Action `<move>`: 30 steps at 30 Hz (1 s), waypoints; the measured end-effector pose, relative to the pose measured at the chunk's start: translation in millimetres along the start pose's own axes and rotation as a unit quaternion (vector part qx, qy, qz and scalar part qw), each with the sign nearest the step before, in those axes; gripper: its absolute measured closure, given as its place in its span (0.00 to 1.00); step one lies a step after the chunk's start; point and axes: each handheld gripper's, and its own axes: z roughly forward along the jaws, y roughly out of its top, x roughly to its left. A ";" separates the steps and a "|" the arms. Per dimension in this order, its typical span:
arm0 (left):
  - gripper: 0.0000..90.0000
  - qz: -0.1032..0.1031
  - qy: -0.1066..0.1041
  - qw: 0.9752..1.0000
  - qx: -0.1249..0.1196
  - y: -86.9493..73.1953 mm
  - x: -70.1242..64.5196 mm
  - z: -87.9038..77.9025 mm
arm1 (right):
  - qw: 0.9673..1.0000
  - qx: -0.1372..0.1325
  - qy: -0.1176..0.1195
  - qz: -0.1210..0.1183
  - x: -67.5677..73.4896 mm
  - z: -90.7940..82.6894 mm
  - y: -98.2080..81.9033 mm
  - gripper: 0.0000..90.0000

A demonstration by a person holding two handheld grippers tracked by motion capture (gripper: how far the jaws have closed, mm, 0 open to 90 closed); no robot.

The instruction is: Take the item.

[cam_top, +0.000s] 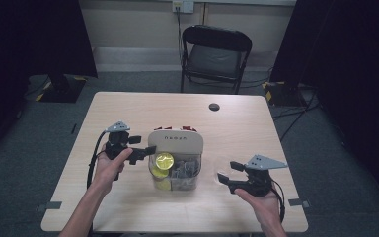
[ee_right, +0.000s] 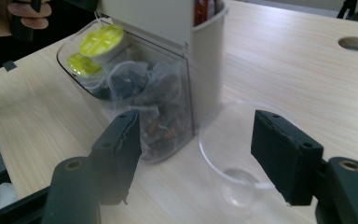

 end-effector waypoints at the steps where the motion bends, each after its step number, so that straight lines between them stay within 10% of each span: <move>1: 0.17 -0.001 0.000 1.000 -0.001 0.0 -0.4 0.1 | 1.000 -0.001 0.003 -0.001 1.6 2.0 1.9 0.37; 30: 0.17 -0.005 -0.001 1.000 0.002 -0.5 1.3 -0.9 | 0.993 0.020 0.111 -0.033 33.1 77.2 41.7 0.62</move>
